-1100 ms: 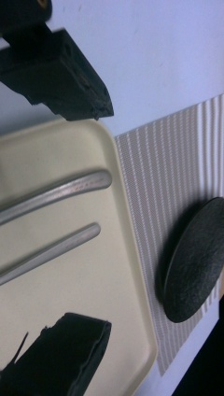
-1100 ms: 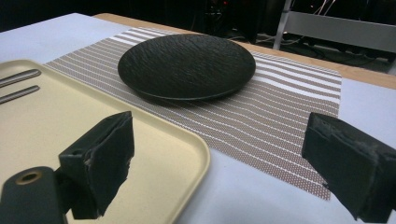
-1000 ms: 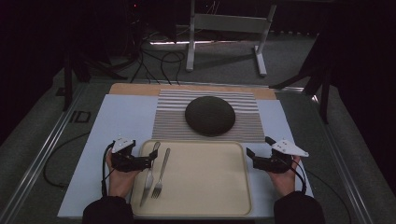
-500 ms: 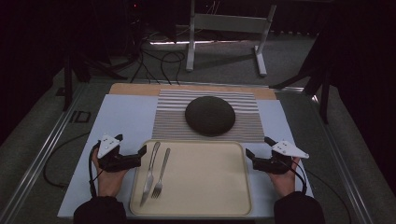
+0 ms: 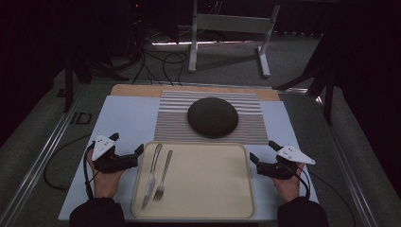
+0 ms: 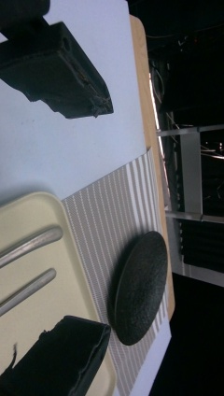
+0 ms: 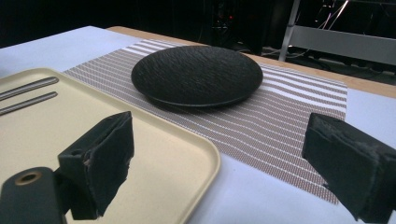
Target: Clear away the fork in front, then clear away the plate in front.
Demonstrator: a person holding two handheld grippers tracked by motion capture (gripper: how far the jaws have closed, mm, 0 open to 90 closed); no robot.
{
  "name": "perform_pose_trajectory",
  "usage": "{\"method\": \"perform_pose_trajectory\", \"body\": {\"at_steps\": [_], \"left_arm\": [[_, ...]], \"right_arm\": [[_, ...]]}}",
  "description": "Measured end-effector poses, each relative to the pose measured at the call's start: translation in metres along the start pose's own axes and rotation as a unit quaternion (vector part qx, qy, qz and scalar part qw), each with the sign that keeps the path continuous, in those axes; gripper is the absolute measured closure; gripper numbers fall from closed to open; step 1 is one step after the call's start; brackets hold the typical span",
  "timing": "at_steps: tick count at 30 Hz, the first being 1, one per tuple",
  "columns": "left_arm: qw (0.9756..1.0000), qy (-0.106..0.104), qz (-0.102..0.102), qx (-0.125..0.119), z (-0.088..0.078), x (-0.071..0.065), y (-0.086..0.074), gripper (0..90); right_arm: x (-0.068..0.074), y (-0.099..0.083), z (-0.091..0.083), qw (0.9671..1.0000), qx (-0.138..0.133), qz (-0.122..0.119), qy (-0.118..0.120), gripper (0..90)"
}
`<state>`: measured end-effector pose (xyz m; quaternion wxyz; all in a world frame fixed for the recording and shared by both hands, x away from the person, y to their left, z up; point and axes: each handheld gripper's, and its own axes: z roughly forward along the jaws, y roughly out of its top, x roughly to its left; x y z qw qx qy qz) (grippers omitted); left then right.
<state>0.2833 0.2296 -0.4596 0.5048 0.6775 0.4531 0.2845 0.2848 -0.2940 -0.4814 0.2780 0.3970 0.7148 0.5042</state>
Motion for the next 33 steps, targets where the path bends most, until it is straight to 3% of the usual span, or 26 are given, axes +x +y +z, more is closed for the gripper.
{"method": "perform_pose_trajectory", "body": {"at_steps": [11, 18, 33], "left_arm": [[1.0, -0.008, -0.006, 0.001, 0.004, 0.003, 0.007, 0.0], [0.9999, 0.002, 0.009, 0.005, 0.014, -0.004, 0.015, 0.0], [0.9995, -0.032, 0.004, 0.003, 0.039, -0.008, 0.037, 0.0]], "right_arm": [[0.003, -0.003, -0.001, 1.0, -0.001, 0.001, 0.0, 9.1], [0.001, -0.004, -0.001, 1.0, -0.002, 0.003, -0.003, 9.1], [0.003, -0.006, 0.002, 1.0, 0.001, -0.001, -0.001, 8.9]]}}
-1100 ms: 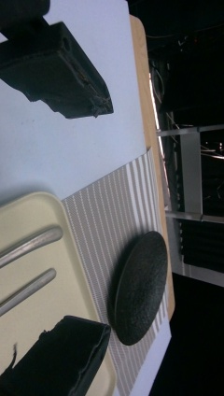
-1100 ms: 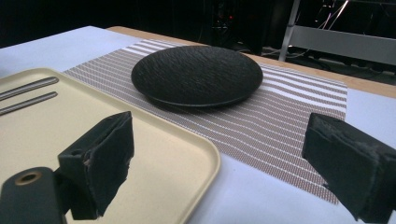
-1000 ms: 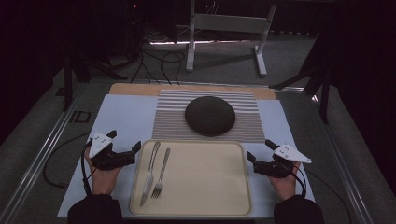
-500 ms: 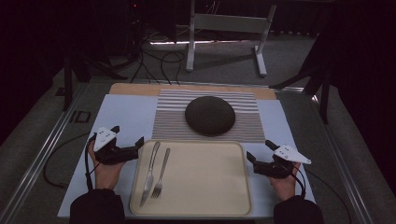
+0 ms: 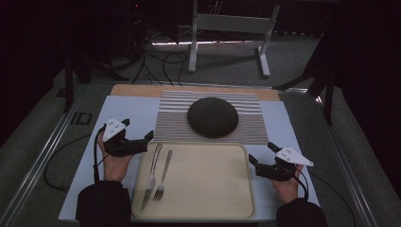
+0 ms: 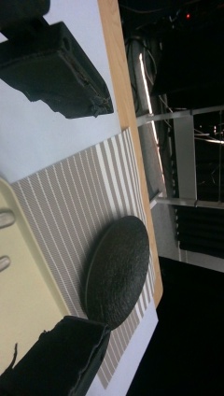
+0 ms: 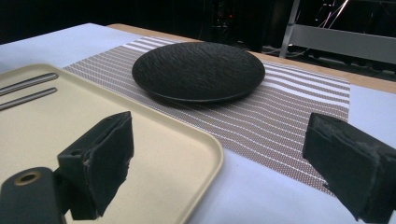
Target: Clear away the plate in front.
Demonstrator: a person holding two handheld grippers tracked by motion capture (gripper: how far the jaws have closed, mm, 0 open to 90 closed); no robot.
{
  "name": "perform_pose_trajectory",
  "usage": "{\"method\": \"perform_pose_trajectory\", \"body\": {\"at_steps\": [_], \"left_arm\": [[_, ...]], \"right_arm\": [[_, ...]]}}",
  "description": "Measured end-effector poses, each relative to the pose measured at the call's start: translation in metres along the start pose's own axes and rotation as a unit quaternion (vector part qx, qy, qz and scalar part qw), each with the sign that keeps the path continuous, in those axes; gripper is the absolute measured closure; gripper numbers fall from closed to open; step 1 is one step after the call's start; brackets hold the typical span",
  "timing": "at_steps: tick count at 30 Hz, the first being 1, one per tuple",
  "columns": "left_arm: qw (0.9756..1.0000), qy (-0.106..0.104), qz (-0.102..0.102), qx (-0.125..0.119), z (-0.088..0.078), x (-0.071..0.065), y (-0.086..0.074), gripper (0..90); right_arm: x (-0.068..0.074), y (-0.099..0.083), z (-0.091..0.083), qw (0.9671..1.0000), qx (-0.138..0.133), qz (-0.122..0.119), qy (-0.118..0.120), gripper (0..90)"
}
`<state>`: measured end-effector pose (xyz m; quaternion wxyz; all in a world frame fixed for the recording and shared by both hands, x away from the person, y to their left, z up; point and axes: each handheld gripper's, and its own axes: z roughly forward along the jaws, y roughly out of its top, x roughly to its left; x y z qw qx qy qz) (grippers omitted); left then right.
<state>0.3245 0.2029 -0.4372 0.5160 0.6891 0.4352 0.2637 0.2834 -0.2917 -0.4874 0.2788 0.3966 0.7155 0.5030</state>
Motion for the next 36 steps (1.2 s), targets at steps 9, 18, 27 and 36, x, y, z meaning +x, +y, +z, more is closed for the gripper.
{"method": "perform_pose_trajectory", "body": {"at_steps": [9, 18, 27, 36], "left_arm": [[0.9996, -0.016, -0.02, 0.007, 0.018, 0.002, 0.007, 0.0], [0.9995, -0.02, -0.017, 0.019, 0.033, 0.001, 0.012, 0.0], [0.9992, -0.025, -0.007, 0.03, 0.049, -0.004, 0.021, 0.0], [0.9987, -0.029, -0.002, 0.043, 0.07, -0.01, 0.027, 0.0]], "right_arm": [[0.001, -0.001, 0.001, 1.0, 0.003, -0.003, 0.002, 9.0], [0.002, -0.001, 0.002, 1.0, 0.005, -0.004, 0.003, 9.0], [0.002, -0.001, 0.002, 1.0, 0.006, -0.004, 0.004, 9.0], [0.001, -0.001, 0.002, 1.0, 0.006, -0.004, 0.004, 9.0]]}}
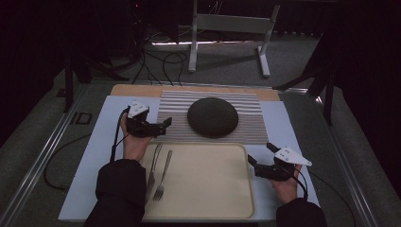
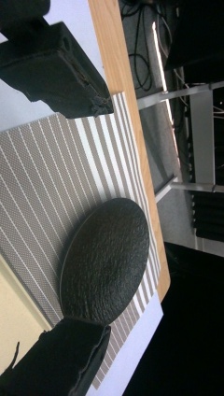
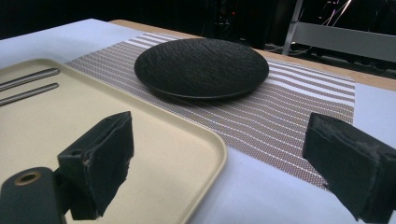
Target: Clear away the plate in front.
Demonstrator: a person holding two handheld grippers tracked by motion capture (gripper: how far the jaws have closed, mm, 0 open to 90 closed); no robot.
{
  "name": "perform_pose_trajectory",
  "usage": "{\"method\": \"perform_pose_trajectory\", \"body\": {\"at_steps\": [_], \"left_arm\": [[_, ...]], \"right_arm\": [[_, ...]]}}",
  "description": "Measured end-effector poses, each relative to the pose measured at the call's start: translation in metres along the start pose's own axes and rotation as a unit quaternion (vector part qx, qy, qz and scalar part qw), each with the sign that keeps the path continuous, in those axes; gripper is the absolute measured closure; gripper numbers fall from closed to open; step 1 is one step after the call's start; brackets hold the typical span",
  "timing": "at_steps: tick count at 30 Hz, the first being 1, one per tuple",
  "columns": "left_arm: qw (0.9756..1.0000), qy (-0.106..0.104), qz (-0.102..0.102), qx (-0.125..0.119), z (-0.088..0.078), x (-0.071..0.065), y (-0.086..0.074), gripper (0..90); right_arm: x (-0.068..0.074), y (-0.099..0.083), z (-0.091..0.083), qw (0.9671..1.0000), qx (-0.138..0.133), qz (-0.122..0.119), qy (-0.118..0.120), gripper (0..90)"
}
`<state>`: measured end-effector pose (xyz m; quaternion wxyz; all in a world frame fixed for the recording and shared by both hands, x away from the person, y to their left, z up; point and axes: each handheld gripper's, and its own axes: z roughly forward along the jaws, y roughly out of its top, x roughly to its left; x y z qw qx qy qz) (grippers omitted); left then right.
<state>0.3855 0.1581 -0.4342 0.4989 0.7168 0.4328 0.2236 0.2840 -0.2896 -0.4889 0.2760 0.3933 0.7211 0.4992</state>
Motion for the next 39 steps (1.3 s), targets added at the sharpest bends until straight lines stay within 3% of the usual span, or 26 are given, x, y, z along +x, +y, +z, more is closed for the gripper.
{"method": "perform_pose_trajectory", "body": {"at_steps": [21, 25, 33, 39], "left_arm": [[0.9996, -0.008, 0.008, 0.025, 0.043, -0.013, 0.017, 0.0], [0.9992, -0.011, 0.008, 0.038, 0.06, -0.019, 0.02, 0.0], [0.998, -0.013, -0.006, 0.062, 0.082, -0.021, 0.013, 0.0], [0.9963, -0.032, -0.03, 0.074, 0.094, -0.025, 0.005, 0.0]], "right_arm": [[-0.001, 0.0, 0.0, 1.0, -0.001, 0.001, 0.002, 9.0], [-0.001, 0.0, 0.0, 1.0, -0.001, 0.001, 0.003, 9.0], [-0.001, 0.0, 0.0, 1.0, -0.001, 0.003, 0.005, 9.0], [-0.001, 0.0, 0.0, 1.0, -0.001, 0.003, 0.006, 9.0]]}}
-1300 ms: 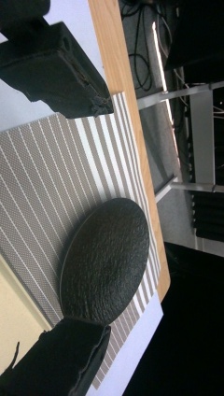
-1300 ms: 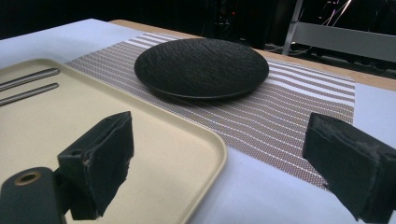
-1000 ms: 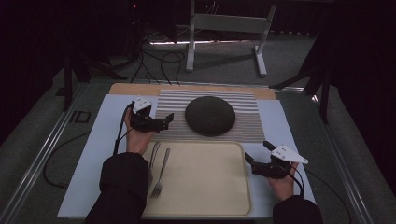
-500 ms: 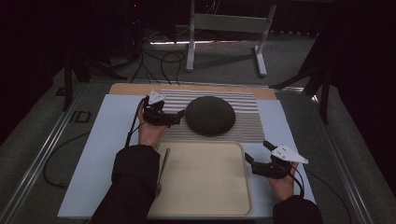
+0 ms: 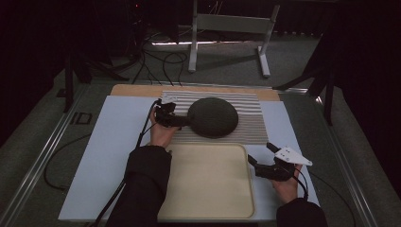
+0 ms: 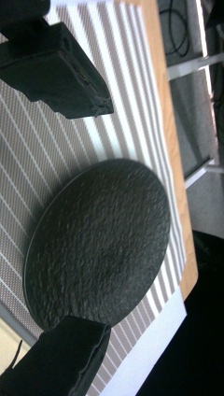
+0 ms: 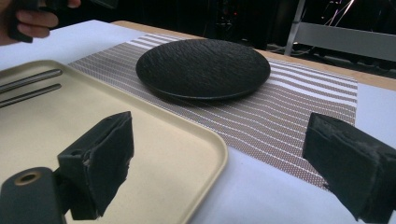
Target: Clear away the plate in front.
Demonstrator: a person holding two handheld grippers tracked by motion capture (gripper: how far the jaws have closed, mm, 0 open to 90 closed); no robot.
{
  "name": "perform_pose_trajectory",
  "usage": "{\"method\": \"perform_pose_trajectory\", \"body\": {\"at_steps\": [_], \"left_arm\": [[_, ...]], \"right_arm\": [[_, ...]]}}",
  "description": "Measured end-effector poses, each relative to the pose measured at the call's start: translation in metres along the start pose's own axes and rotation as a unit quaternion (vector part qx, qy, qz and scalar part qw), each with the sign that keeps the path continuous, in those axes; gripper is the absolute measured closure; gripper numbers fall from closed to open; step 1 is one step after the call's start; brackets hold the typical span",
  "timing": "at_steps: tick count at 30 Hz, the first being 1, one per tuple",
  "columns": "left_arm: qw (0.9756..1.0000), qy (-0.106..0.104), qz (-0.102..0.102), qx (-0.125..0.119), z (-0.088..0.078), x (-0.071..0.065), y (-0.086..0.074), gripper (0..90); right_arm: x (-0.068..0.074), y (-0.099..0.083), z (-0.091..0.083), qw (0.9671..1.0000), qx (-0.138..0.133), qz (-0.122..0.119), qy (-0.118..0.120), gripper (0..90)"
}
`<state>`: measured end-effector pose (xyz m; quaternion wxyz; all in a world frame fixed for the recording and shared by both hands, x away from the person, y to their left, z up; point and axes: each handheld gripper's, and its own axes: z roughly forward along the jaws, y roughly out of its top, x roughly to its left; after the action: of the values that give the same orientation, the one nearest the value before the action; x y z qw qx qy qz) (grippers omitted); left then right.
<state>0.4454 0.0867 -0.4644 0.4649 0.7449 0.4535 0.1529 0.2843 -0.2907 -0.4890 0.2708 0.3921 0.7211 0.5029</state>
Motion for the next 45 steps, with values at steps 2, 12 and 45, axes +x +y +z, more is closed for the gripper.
{"method": "perform_pose_trajectory", "body": {"at_steps": [2, 12, 45], "left_arm": [[1.0, -0.003, -0.006, 0.006, 0.004, -0.001, -0.001, 0.0], [0.9986, -0.015, -0.027, 0.042, 0.029, -0.005, -0.007, 0.4], [0.9795, -0.065, -0.139, 0.131, 0.061, 0.004, -0.029, 38.9]], "right_arm": [[0.0, 0.0, 0.0, 1.0, 0.0, 0.0, 0.0, 9.0], [0.0, 0.0, 0.0, 1.0, 0.0, -0.001, 0.002, 9.0], [-0.002, 0.0, -0.001, 1.0, -0.002, 0.0, 0.001, 9.0]]}}
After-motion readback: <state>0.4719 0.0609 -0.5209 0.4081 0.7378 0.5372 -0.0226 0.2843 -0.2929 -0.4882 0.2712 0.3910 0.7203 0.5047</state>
